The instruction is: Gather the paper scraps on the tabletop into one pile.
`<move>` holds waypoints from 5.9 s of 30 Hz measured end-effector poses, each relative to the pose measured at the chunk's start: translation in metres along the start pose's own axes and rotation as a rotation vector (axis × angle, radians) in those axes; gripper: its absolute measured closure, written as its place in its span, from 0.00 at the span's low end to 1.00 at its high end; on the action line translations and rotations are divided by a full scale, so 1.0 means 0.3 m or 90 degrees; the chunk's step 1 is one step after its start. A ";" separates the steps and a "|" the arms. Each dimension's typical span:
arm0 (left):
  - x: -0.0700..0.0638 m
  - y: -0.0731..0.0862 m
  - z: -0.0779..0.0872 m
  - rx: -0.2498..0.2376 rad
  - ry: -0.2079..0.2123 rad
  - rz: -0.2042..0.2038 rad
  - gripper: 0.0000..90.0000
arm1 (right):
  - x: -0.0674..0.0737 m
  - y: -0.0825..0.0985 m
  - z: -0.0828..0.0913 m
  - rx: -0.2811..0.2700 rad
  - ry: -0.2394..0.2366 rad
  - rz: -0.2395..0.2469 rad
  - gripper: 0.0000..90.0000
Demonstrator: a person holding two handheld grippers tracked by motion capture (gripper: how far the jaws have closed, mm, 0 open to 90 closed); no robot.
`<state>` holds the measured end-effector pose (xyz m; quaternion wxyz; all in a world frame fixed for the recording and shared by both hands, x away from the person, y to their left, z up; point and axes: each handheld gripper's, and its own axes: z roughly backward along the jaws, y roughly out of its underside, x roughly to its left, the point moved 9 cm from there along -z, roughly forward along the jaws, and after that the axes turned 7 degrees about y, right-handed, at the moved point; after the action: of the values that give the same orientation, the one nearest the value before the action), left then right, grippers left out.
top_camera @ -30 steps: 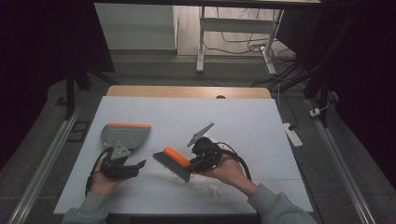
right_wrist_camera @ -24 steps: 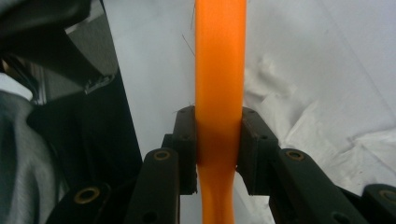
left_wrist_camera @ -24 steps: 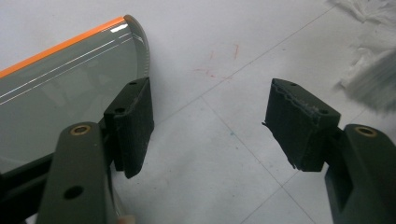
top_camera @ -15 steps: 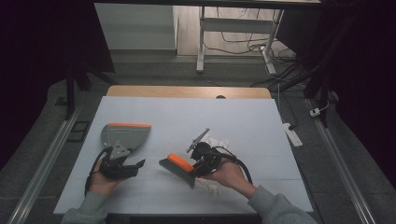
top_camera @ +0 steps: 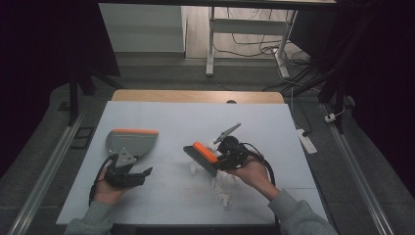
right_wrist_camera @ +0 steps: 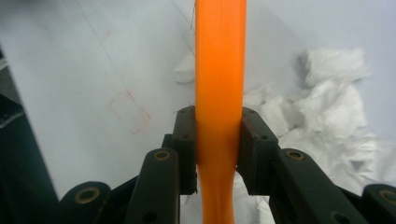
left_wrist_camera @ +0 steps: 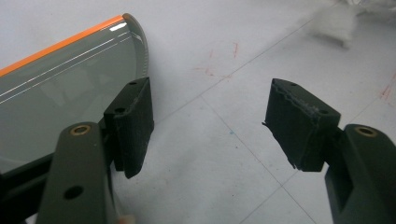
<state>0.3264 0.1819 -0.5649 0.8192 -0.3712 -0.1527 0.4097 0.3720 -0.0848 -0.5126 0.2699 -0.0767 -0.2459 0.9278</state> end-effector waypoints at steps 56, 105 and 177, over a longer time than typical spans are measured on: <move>0.001 0.006 -0.010 0.008 0.000 -0.002 0.36 | -0.008 0.109 0.193 -0.047 -0.048 -0.008 0.79; 0.000 0.009 -0.013 0.008 0.003 -0.005 0.36 | -0.141 0.096 0.026 0.058 0.045 0.086 0.79; -0.006 0.005 -0.009 0.004 0.000 -0.006 0.36 | -0.325 0.331 0.247 -0.176 0.145 -0.147 0.79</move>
<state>0.3259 0.1798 -0.5678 0.8222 -0.3679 -0.1532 0.4064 0.3877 -0.2409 -0.4968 0.3872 -0.1888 -0.3457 0.8336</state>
